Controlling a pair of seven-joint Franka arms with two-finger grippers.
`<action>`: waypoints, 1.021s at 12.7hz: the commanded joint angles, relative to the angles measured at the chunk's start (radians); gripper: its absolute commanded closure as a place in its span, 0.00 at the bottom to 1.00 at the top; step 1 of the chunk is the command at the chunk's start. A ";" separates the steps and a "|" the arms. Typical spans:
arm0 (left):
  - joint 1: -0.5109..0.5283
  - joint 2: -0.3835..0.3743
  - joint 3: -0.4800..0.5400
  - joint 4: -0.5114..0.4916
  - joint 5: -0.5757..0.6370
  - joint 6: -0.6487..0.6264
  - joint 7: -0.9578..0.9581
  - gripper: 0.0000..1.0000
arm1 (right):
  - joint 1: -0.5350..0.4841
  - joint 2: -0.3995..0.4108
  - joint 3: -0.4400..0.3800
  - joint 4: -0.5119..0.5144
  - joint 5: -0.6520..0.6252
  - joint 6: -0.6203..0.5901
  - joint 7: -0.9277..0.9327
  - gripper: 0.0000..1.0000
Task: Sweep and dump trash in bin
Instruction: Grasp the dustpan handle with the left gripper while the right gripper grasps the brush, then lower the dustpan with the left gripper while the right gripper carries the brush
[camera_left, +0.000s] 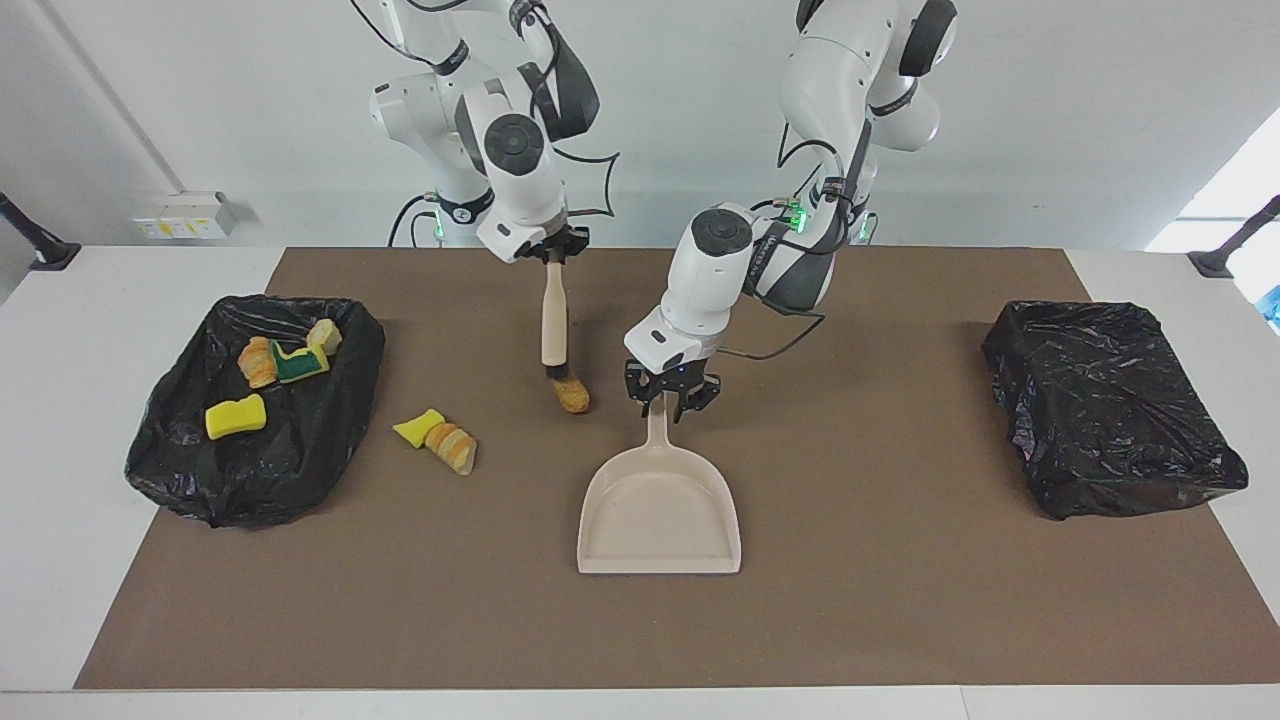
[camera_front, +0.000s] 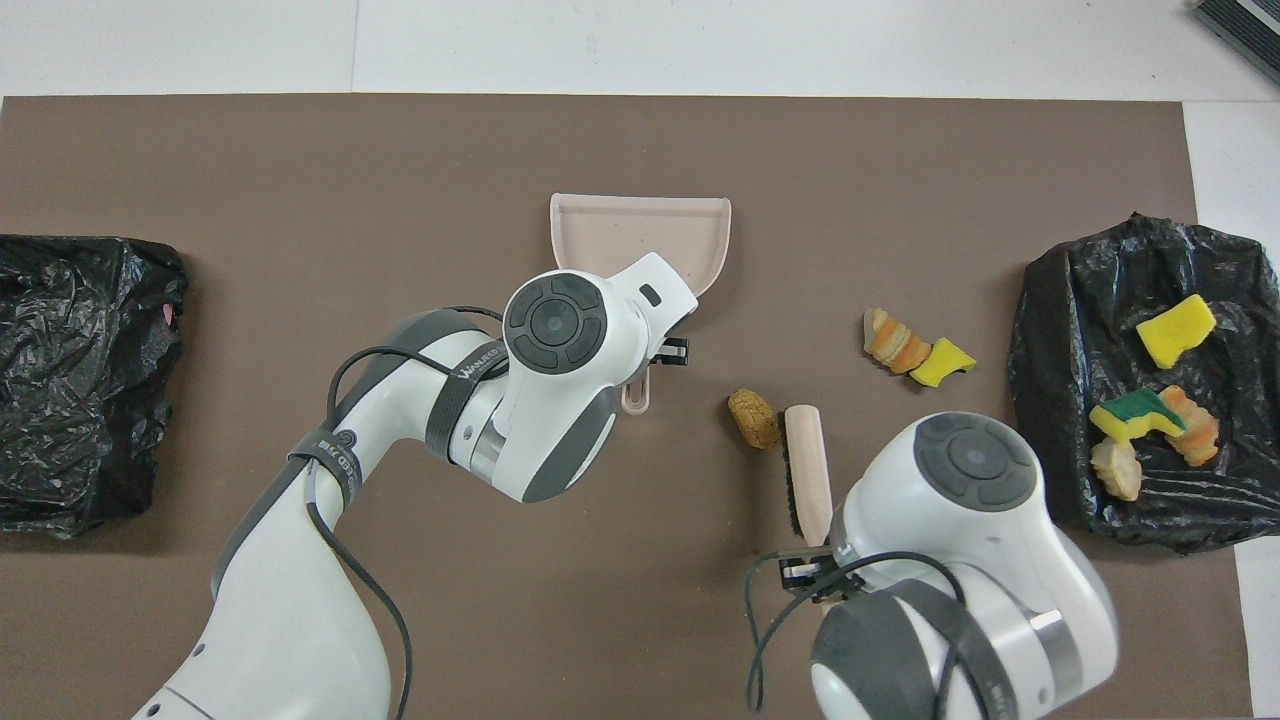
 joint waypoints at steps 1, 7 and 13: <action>-0.002 0.008 0.009 0.017 0.021 -0.026 0.003 1.00 | -0.071 -0.009 0.011 0.018 -0.138 -0.011 -0.047 1.00; 0.073 -0.072 0.020 0.016 0.050 -0.165 0.420 1.00 | -0.298 0.037 0.013 0.009 -0.361 0.174 -0.207 1.00; 0.129 -0.113 0.021 0.022 0.096 -0.283 0.924 1.00 | -0.374 0.163 0.013 -0.002 -0.476 0.325 -0.245 1.00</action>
